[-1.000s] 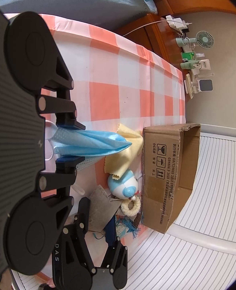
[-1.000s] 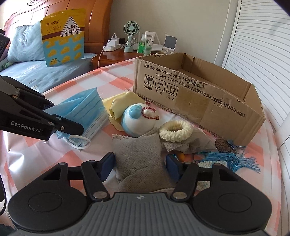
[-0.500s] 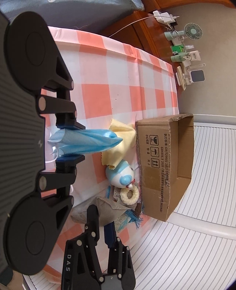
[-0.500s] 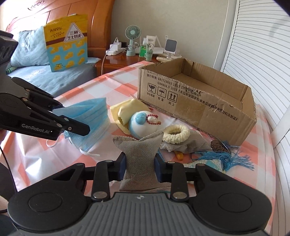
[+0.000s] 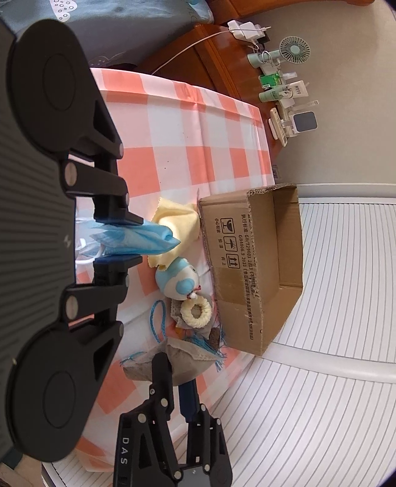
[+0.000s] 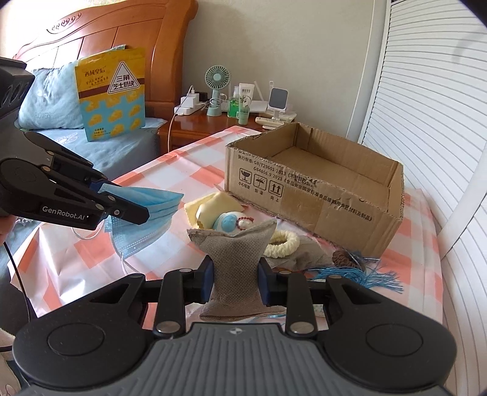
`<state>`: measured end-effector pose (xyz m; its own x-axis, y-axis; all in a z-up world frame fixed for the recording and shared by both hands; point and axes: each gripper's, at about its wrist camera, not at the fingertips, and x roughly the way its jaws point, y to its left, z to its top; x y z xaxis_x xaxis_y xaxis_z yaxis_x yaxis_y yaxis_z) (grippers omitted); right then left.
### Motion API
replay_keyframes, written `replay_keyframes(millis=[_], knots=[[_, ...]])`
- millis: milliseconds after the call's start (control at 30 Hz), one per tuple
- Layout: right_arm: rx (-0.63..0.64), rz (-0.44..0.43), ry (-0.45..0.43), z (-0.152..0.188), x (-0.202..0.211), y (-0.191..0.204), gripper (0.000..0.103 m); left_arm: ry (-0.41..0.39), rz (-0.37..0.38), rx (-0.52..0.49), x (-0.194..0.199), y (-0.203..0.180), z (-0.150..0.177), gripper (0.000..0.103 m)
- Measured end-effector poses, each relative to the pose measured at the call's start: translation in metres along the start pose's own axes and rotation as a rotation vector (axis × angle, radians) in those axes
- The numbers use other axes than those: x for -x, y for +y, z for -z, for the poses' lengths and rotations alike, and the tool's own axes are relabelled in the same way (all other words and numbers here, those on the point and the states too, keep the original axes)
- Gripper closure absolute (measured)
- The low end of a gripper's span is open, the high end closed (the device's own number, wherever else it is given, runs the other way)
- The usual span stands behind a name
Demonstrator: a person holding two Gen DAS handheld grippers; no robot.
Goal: Organize soft objects
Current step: 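Lift the blue mask with the left gripper while the right gripper grasps the grey sachet, then drop the mask into the box with the left gripper while the right drops the sachet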
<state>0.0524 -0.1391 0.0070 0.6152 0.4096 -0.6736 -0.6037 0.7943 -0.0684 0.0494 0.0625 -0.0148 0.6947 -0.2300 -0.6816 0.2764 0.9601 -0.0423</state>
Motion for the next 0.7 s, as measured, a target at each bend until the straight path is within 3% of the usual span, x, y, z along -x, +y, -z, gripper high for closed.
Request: replay_keyframes(millis=[200, 433, 700], knots=[[-0.020, 0.021, -0.019, -0.007, 0.006, -0.011, 0.070, -0.028, 0.003, -0.027, 0.003, -0.001, -0.025, 0.086], [-0.040, 0.067, -0.051, -0.029, 0.007, -0.040, 0.070, -0.103, 0.004, -0.085, -0.007, 0.001, -0.092, 0.086], [-0.079, 0.114, -0.067, -0.063, -0.008, -0.086, 0.070, -0.130, -0.036, -0.138, -0.088, 0.005, -0.181, 0.086]])
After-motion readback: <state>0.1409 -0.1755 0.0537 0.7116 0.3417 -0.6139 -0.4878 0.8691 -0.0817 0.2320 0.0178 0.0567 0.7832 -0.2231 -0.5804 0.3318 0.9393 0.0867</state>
